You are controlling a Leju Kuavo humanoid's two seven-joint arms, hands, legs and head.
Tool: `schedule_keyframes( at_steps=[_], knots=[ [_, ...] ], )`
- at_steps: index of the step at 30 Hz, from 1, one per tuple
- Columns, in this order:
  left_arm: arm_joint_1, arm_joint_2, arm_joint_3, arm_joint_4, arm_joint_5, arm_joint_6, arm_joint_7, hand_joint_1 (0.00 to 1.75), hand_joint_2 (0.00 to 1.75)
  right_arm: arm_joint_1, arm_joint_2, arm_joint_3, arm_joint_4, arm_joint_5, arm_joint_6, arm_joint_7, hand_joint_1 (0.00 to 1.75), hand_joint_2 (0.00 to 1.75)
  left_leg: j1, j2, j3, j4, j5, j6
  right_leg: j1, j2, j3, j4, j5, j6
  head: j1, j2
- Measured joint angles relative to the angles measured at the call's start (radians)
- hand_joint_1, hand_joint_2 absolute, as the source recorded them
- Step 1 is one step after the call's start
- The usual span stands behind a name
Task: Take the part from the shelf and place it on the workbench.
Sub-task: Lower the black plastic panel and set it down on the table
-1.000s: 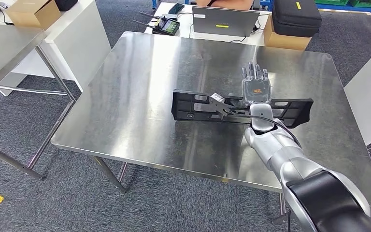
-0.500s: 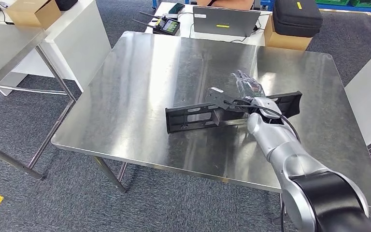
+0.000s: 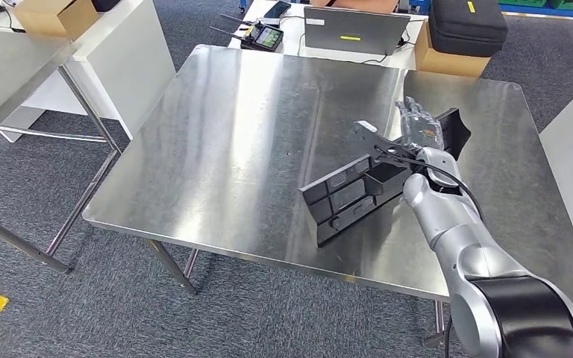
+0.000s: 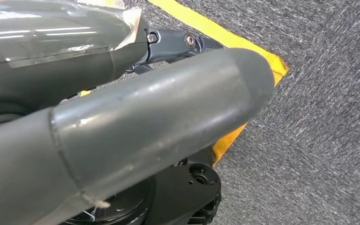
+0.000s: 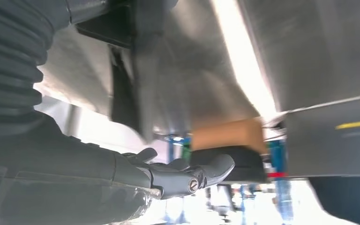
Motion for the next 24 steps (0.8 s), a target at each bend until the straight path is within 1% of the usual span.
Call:
schedule_keyframes(
  at_steps=[4, 9, 14, 16, 20, 24],
  knots=[
    [0.000, 0.000, 0.010, 0.000, 0.001, 0.000, -0.005, 0.00, 0.00, 0.001, -0.026, -0.041, 0.001, 0.011, -0.029, 0.008, 0.00, 1.75, -0.001, 0.000, -0.001, 0.000, 0.000, 0.001, 0.000, 0.000, 0.000, -0.001, 0.000, 0.000, 0.000, 0.000],
    [0.000, 0.000, 0.015, 0.000, 0.001, 0.002, -0.016, 0.00, 0.00, -0.010, -0.056, -0.076, 0.015, 0.075, -0.103, 0.056, 0.00, 1.75, -0.001, -0.001, -0.002, 0.000, 0.000, 0.002, 0.000, -0.001, -0.001, -0.002, 0.000, 0.000, 0.000, 0.000],
    [0.000, 0.000, 0.016, 0.000, 0.003, 0.007, -0.020, 0.00, 0.00, -0.031, -0.087, -0.110, 0.038, 0.089, -0.139, 0.049, 0.00, 1.75, -0.002, -0.001, -0.003, 0.000, 0.000, 0.003, 0.000, -0.001, -0.001, -0.002, 0.000, 0.001, 0.000, 0.000],
    [0.000, 0.000, 0.016, 0.000, 0.003, 0.008, -0.021, 0.00, 0.00, -0.036, -0.092, -0.117, 0.049, 0.100, -0.112, 0.045, 0.00, 1.75, -0.002, -0.001, -0.003, 0.000, 0.000, 0.003, 0.000, -0.001, -0.001, -0.002, 0.000, 0.001, 0.000, 0.000],
    [0.000, 0.000, 0.020, 0.000, 0.004, 0.004, -0.025, 0.00, 0.00, -0.047, -0.098, -0.117, 0.088, 0.130, 0.024, 0.028, 0.00, 1.75, -0.002, -0.001, -0.003, 0.000, 0.000, 0.003, 0.000, -0.001, -0.002, -0.002, 0.000, 0.001, 0.000, 0.000],
    [0.000, 0.001, 0.030, 0.000, 0.004, 0.001, -0.030, 0.00, 0.00, -0.050, -0.103, -0.118, 0.119, 0.123, 0.122, -0.015, 0.00, 1.75, -0.001, 0.000, -0.003, 0.000, 0.000, 0.003, 0.000, -0.001, -0.001, -0.002, 0.000, 0.001, 0.000, 0.000]
  ],
)
